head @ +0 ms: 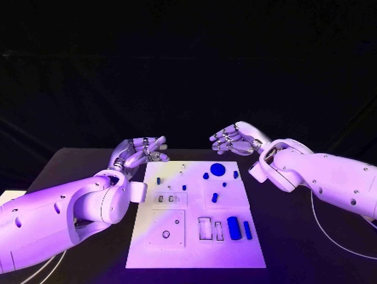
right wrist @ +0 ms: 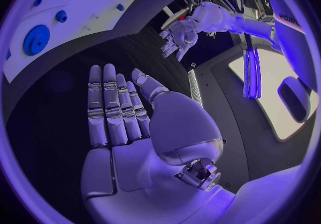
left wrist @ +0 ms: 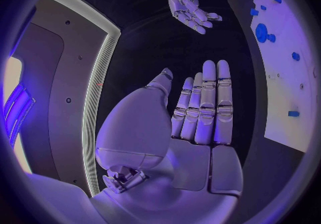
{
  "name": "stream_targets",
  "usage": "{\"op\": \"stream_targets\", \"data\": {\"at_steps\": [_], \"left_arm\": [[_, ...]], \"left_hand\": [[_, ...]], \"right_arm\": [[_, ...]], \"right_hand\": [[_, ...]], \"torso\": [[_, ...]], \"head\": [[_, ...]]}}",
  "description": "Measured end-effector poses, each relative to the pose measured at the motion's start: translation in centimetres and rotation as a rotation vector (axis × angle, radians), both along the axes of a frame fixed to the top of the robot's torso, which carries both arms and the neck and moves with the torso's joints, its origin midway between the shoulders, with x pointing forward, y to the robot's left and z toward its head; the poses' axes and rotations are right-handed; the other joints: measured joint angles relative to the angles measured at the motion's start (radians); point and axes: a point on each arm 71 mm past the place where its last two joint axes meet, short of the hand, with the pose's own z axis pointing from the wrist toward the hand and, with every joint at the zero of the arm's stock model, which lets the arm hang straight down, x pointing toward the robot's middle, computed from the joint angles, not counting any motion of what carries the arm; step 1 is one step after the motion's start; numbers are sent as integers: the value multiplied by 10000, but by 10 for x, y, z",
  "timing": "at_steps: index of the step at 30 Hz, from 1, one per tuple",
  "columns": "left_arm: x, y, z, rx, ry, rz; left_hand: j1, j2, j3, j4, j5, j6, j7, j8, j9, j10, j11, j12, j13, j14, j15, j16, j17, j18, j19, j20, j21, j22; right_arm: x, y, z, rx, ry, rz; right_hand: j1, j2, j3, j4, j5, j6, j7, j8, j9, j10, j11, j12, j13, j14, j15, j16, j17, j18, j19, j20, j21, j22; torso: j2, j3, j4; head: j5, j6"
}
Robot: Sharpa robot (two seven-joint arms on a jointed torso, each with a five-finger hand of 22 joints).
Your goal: Assemble the parts on the task board
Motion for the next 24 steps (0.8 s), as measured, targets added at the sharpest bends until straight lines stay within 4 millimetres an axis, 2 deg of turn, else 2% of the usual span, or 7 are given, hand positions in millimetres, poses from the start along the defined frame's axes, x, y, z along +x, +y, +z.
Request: {"op": "stream_targets", "data": {"at_steps": [2,3,4,8,14,19,24], "left_arm": [[-4,-1,3,-82,2,-153],[-6,-2,5,-112,4,-225],[-8,-3,6,-137,8,-301],[-14,-8,11,-197,-3,-661],[-23,-19,23,-377,-187,-1254],[-28,-23,30,-469,-296,-1564],[-29,-24,33,-475,-336,-1697]], "left_hand": [[0,0,31,-31,0,39,-39,-3,0,143,-37,0,33,138,-76,197,218,-2,154,-59,125,57],[0,0,9,-53,0,54,-54,-41,0,178,-73,0,52,172,-110,317,341,-3,207,-107,194,90],[0,0,4,-58,0,54,-54,-56,1,193,-88,0,66,187,-125,415,448,-2,229,-130,242,118],[0,0,46,-100,0,54,-54,-58,12,193,-88,0,78,187,-125,621,712,-3,242,-143,287,176],[0,0,103,-158,0,53,-54,-123,11,193,-89,-59,88,73,-129,799,967,-3,242,-143,396,224],[0,0,129,-183,0,53,-53,-156,11,169,-65,-114,88,-72,-87,889,1118,-3,242,-143,396,245],[0,0,101,-212,0,15,-16,-196,10,138,-34,-115,87,-104,-58,889,1185,-3,242,-142,434,254]], "right_arm": [[1,4,2,-884,-221,167],[1,6,3,-1265,-312,234],[1,9,3,-1645,-399,302],[0,18,5,-3180,-832,494],[2,25,13,-5115,-1753,364],[4,29,16,-6098,-2279,199],[5,30,17,-6582,-2500,139]], "right_hand": [[0,-71,2,2,-118,141,-35,-52,9,209,-94,0,18,505,-142,190,134,-1,410,-162,311,137],[-81,-330,-20,80,-547,415,-198,-53,21,670,-303,0,53,1454,-469,735,547,-1,1315,-526,1052,486],[-110,-394,-72,135,-789,567,-315,-53,30,903,-440,0,76,1822,-647,1130,835,1,1780,-711,1470,679],[-2,-498,-48,111,-669,768,-517,-52,30,1169,-618,0,94,2071,-869,2504,1770,0,2280,-1040,2326,1140],[23,-471,165,223,-871,919,-526,-93,29,1190,-644,-51,87,2080,-880,4094,2990,1,2313,-1073,3278,1729],[-102,-596,466,303,-871,983,-542,-92,28,904,-658,-127,43,2079,-880,7204,6098,1,2346,-1106,4242,2332],[-202,-696,676,373,-871,1014,-516,-92,28,712,-612,-127,20,2079,-880,8369,7313,1,2159,-999,4880,2776]], "torso": [[90,-6,14],[151,-12,24],[198,-19,31],[407,-37,60],[733,-55,128],[974,-63,193],[1149,-55,264]], "head": [[-26,39],[-45,63],[-56,84],[-99,160],[-178,330],[-217,412],[-267,436]]}}
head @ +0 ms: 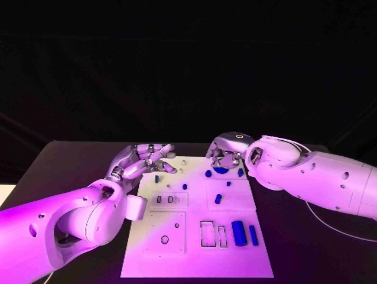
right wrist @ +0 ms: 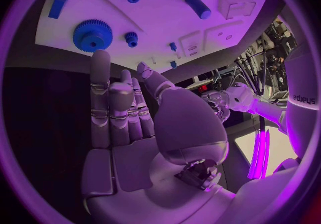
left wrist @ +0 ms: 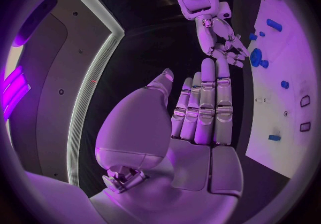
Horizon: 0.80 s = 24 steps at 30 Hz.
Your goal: Assemble the parts on the task board
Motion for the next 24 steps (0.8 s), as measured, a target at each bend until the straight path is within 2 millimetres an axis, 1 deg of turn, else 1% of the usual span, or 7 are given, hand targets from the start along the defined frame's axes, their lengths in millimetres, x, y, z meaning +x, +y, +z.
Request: {"op": "stream_targets", "data": {"at_steps": [2,5,8,12,13,18,24], "left_arm": [[0,0,1,8,8,-24],[0,1,1,16,38,-34],[1,1,1,3,84,-36],[1,2,0,-13,142,-21],[1,2,0,-15,153,-15],[2,3,0,-29,214,22],[3,3,-1,-46,276,33]], "left_hand": [[0,0,0,0,0,0,0,0,0,0,0,0,2,0,0,41,7,0,0,0,0,0],[0,0,0,0,0,0,0,0,0,0,0,0,9,0,0,46,24,0,0,0,0,0],[0,0,0,0,0,0,0,0,-1,0,0,0,9,0,0,46,50,-1,0,0,0,2],[0,0,0,0,0,0,0,0,-1,-19,19,-20,8,-34,-33,48,67,-2,-38,37,0,10],[0,0,0,0,0,-14,13,1,-1,-35,35,-37,8,-35,-34,86,78,-1,-38,37,0,10],[0,0,0,0,0,-37,36,-40,-1,-35,35,-38,7,-70,-1,88,101,-1,-38,37,0,9],[0,0,0,0,0,-37,35,-40,-2,-35,35,-38,7,-70,-1,88,112,-2,-38,37,0,20]], "right_arm": [[0,1,0,-168,-34,-9],[0,1,-1,-379,-18,-1],[1,2,-2,-602,44,-3],[1,2,-3,-866,149,3],[1,3,-4,-920,171,13],[1,6,-5,-1157,272,91],[2,9,-7,-1402,380,138]], "right_hand": [[-66,-66,30,30,0,0,0,-22,0,-93,16,-39,-1,0,0,249,268,0,0,0,224,219],[-158,-158,96,96,0,-1,0,-38,-1,-212,37,-40,-1,0,0,579,603,-1,-88,56,612,606],[-172,-280,137,137,0,-1,-1,-38,-1,-314,49,-40,-15,-1,0,723,767,0,-161,54,828,792],[-174,-279,162,163,43,-38,-38,-38,-2,-430,73,-40,-15,-1,0,919,970,0,-196,89,1031,996],[-170,-360,180,180,85,-38,-38,-37,-2,-448,54,-40,-15,-1,0,967,1010,1,-230,91,1074,1035],[-169,-359,210,210,100,-39,-38,-37,-3,-498,72,-40,-26,-1,0,1049,1110,1,-267,89,1177,1156],[-169,-358,220,220,144,-39,-39,-37,-3,-532,39,-40,-26,-1,0,1096,1150,0,-267,89,1218,1211]], "torso": [[62,10,29],[127,16,52],[183,18,59],[242,18,59],[255,18,59],[315,15,63],[380,15,66]], "head": [[-23,7],[-48,33],[-68,76],[-81,100],[-81,100],[-83,92],[-91,110]]}}
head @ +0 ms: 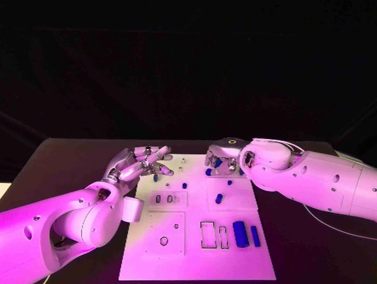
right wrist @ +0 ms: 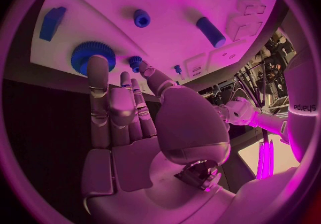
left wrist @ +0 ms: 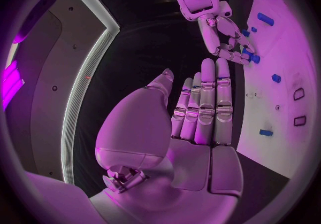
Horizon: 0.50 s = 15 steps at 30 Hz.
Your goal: Assemble the parts on the task board
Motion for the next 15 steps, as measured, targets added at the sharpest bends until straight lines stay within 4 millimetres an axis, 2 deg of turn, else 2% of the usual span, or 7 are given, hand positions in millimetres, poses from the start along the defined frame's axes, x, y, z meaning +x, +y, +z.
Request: {"op": "stream_targets", "data": {"at_steps": [8,13,15], "left_arm": [[0,0,0,-7,42,-2],[0,1,0,-7,58,-3],[0,1,0,-6,67,-5]], "left_hand": [[0,0,0,0,0,0,0,0,-1,0,0,0,9,0,0,0,13,0,0,0,38,-1],[0,0,0,1,0,0,0,0,-1,0,0,0,8,0,1,42,25,0,0,0,37,-1],[0,0,0,0,0,0,0,0,-1,0,0,0,8,1,1,45,30,0,0,0,37,-1]], "right_arm": [[1,4,-2,-174,97,44],[2,4,-3,-238,146,48],[2,4,-3,-260,161,40]], "right_hand": [[0,0,99,99,36,0,0,0,-1,0,0,0,0,0,0,133,139,1,0,0,232,218],[3,4,223,223,36,79,-79,0,13,1,-1,0,0,-1,0,288,279,0,0,0,466,430],[71,73,293,293,36,111,-101,0,24,57,-54,0,1,0,0,323,321,1,-1,0,506,506]], "torso": [[61,12,-6],[95,13,-12],[107,13,-17]], "head": [[42,-10],[51,-25],[51,-27]]}}
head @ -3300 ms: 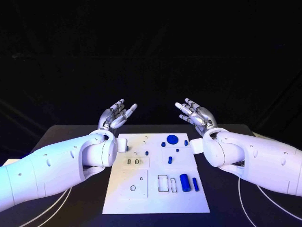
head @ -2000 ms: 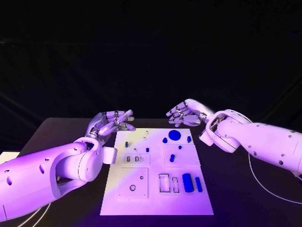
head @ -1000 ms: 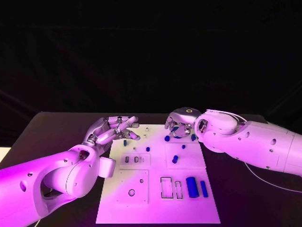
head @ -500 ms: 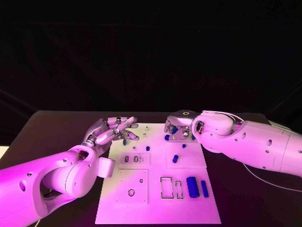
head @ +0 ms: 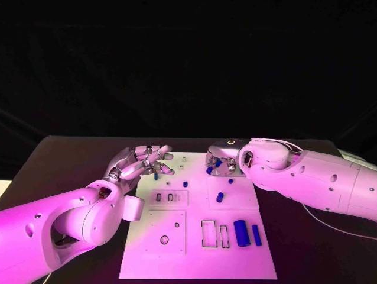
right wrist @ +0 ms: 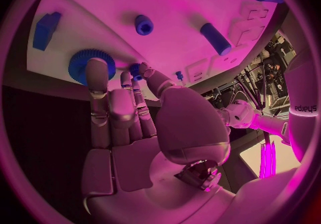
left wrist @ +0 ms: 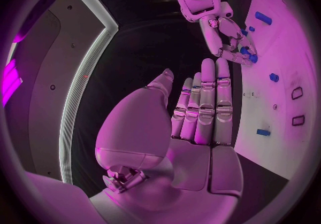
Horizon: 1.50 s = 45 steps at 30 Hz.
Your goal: Assemble the parts on the task board
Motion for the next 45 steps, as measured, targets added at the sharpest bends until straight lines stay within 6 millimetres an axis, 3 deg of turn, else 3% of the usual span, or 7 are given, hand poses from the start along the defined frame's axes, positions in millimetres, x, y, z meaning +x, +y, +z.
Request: {"op": "stream_targets", "data": {"at_steps": [5,13,16,30,38,45], "left_arm": [[0,0,0,8,20,1],[1,2,-1,37,75,40],[1,2,-1,37,103,48],[2,4,-2,-30,238,129],[3,5,-2,-58,281,170],[3,5,-1,-68,271,196]], "left_hand": [[0,0,9,-9,0,0,0,0,0,-34,34,0,-1,0,0,0,33,0,0,0,0,12],[39,39,67,-67,0,-37,36,0,0,-35,35,0,11,-70,1,59,116,-1,0,0,41,24],[48,47,99,-99,0,-37,36,0,-1,-35,35,0,15,-70,2,59,130,-1,0,0,41,36],[92,92,164,-164,0,-37,36,0,-1,-36,35,0,21,-105,-34,97,208,0,-36,-36,81,57],[131,131,191,-191,0,-37,36,1,8,-73,-1,1,31,-144,2,145,233,0,-36,-36,80,56],[131,131,191,-191,0,-36,36,1,7,-72,-1,1,30,-144,2,145,235,0,-36,-36,80,64]], "right_arm": [[0,0,0,1,-6,15],[0,1,2,177,-169,177],[-1,2,3,295,-274,246],[-1,12,16,1455,-1221,423],[7,24,20,1758,-1665,204],[14,35,21,1843,-1876,69]], "right_hand": [[139,174,275,109,-162,232,-18,43,9,251,-42,52,0,0,0,269,271,-2,-71,0,398,458],[135,201,494,273,-259,556,-123,164,56,624,-163,118,34,0,0,483,509,-1,-13,-56,765,936],[136,226,522,301,-262,557,-123,194,56,660,-128,118,34,-1,0,483,509,-2,-13,-56,810,971],[105,250,601,442,-319,597,-127,190,56,749,-146,117,32,0,0,521,531,-2,-14,-55,916,1062],[23,197,640,537,-338,635,-100,171,56,750,-144,117,31,0,0,560,565,-2,-14,-55,962,1103],[24,196,670,567,-351,634,-100,131,56,750,-144,77,30,0,0,600,600,-2,-14,-55,996,1125]], "torso": [[25,5,-7],[58,7,-1],[67,2,-1],[124,2,27],[154,-13,70],[189,-9,70]], "head": [[-1,36],[-22,187],[-34,221],[51,231],[34,239],[62,249]]}}
